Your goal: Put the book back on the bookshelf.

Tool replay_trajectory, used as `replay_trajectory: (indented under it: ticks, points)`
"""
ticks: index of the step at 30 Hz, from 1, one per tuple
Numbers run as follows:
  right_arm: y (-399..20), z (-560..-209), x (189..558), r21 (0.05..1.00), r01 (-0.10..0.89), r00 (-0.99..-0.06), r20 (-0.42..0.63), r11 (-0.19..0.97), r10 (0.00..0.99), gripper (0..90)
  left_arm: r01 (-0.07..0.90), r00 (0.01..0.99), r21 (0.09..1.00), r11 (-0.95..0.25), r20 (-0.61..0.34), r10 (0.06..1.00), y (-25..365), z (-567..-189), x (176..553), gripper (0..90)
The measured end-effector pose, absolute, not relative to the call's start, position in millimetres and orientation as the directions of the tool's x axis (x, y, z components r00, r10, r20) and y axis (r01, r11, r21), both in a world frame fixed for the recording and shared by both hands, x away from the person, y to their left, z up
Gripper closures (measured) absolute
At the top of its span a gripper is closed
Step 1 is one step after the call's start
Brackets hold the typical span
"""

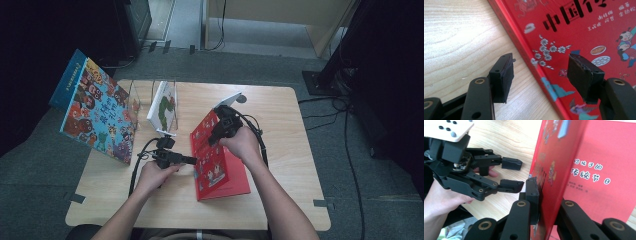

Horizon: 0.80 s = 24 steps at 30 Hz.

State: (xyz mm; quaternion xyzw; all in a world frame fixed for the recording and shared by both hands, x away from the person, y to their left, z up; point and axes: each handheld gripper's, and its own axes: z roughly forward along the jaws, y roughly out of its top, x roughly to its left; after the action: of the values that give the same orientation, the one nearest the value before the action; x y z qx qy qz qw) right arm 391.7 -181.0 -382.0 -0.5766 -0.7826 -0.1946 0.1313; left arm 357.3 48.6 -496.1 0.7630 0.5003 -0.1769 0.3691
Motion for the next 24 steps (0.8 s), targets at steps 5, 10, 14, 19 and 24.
replay_trajectory:
  ticks: [5, 10, 14, 19, 24]
  points:
    - [-184.4, -373.8, 389.2, 0.155, 0.954, -0.3, 0.402, 0.258, 0.865, 88.1, 0.89, 0.441, 0.404, -0.213, -0.64, 0.629, 47.4, -495.7, 356.4, 38.5]
    - [-189.5, -367.3, 386.6, 0.178, 0.942, -0.333, 0.381, 0.285, 0.862, 88.3, 0.89, 0.441, 0.405, -0.21, -0.649, 0.619, 45.5, -496.6, 356.6, 38.6]
    - [-193.7, -360.3, 385.4, 0.189, 0.939, -0.34, 0.385, 0.288, 0.858, 88.3, 0.887, 0.444, 0.413, -0.206, -0.639, 0.629, 42.7, -494.6, 356.7, 38.5]
    - [-193.8, -347.2, 381.3, 0.207, 0.925, -0.377, 0.382, 0.319, 0.844, 88.3, 0.869, 0.473, 0.445, -0.215, -0.624, 0.622, 37.4, -486.6, 356.5, 38.6]
    - [-194.4, -335.3, 374.7, 0.238, 0.912, -0.404, 0.393, 0.333, 0.826, 88.3, 0.857, 0.495, 0.467, -0.22, -0.624, 0.605, 33.7, -477.4, 357.3, 37.8]
